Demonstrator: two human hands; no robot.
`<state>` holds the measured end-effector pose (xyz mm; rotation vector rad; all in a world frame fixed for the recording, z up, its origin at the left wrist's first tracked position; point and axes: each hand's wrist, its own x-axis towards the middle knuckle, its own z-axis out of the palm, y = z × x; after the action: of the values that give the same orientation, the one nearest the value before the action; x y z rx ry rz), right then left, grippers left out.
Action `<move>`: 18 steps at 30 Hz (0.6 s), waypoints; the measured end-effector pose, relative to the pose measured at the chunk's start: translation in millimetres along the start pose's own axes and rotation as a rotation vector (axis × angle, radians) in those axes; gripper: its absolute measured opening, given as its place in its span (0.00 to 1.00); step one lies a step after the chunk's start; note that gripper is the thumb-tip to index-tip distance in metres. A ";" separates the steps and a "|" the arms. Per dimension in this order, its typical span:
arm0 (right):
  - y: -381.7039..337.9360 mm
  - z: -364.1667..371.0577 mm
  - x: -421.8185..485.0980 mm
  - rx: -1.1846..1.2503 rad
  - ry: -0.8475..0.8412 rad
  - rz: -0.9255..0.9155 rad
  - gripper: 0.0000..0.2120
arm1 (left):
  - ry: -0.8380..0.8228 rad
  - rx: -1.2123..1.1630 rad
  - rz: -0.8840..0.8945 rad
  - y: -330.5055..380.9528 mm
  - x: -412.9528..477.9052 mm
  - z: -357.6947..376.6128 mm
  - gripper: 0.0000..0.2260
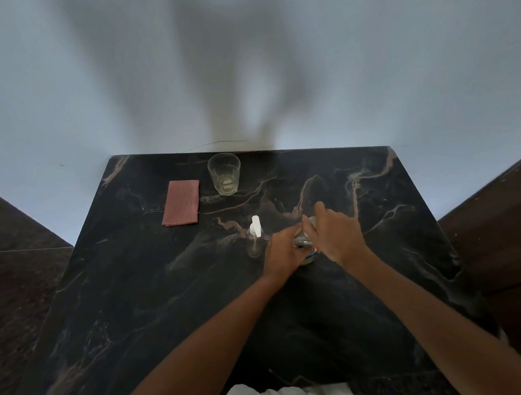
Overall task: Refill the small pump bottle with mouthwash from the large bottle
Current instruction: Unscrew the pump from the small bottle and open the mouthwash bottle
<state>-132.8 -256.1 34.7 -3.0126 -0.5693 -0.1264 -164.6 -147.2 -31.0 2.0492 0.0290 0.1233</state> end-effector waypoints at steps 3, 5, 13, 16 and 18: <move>-12.9 3.9 0.9 -0.014 0.031 0.210 0.19 | 0.019 -0.010 0.022 1.2 -1.3 0.0 0.18; -17.1 6.9 2.5 0.003 0.039 0.229 0.19 | 0.023 -0.015 0.015 0.5 -1.2 -0.5 0.17; -3.1 11.9 8.1 0.045 0.018 0.047 0.14 | 0.011 -0.027 0.034 -0.7 2.3 -2.4 0.15; 3.1 10.2 11.9 0.041 -0.011 -0.044 0.17 | 0.000 -0.015 0.047 -1.7 4.1 -1.3 0.14; 6.7 8.9 15.5 0.036 -0.024 -0.098 0.18 | -0.001 -0.003 0.050 -2.9 5.1 -0.7 0.14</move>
<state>-115.4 -256.0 26.9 -2.9555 -0.7137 -0.0852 -159.5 -144.9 -32.9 2.0478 -0.0225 0.1536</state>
